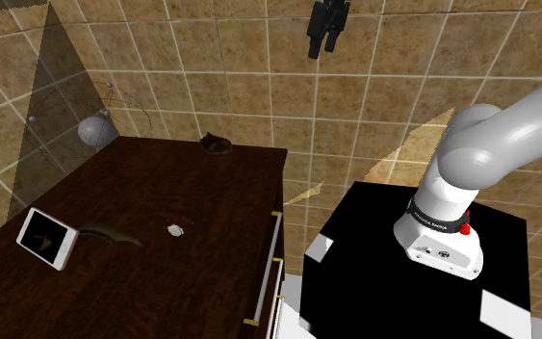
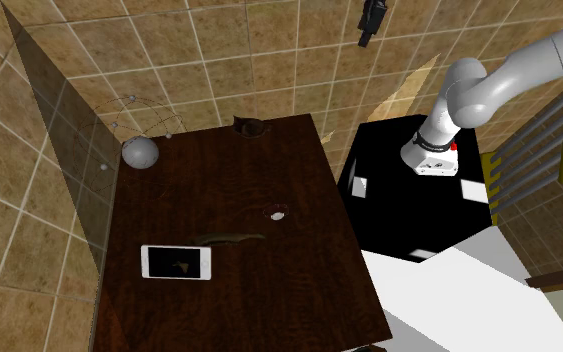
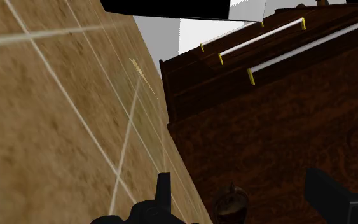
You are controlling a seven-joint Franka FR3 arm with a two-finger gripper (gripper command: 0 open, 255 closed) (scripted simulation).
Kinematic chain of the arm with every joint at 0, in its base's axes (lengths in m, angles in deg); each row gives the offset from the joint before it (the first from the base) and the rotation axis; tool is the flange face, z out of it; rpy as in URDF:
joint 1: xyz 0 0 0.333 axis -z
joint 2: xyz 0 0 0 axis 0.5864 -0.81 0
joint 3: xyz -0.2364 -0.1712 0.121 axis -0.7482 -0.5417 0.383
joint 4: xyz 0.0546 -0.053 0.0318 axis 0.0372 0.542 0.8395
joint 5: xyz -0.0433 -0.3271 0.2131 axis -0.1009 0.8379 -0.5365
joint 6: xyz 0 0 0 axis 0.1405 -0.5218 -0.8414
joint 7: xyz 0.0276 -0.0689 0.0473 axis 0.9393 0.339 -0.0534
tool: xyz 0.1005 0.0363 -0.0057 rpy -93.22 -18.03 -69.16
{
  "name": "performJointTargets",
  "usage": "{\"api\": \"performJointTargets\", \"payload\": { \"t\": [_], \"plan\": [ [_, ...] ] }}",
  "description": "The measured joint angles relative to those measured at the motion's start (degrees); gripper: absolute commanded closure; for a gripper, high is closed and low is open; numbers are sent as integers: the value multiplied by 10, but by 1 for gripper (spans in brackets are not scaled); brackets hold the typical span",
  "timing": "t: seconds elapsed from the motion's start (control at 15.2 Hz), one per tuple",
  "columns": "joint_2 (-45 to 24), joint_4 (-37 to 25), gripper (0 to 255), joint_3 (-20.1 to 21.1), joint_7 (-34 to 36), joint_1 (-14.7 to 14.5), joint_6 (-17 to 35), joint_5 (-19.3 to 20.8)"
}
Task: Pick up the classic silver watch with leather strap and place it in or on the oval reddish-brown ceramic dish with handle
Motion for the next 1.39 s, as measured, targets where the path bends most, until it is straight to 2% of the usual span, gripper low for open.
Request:
{"api": "performJointTargets", "payload": {
  "t": [0.2,0.92,1.39],
  "plan": [
    [-10,2,0,14,11,-4,12,-4],
    [-131,-10,0,143,119,-34,118,-18],
    [-252,-66,0,227,203,-40,174,15]
  ]
}}
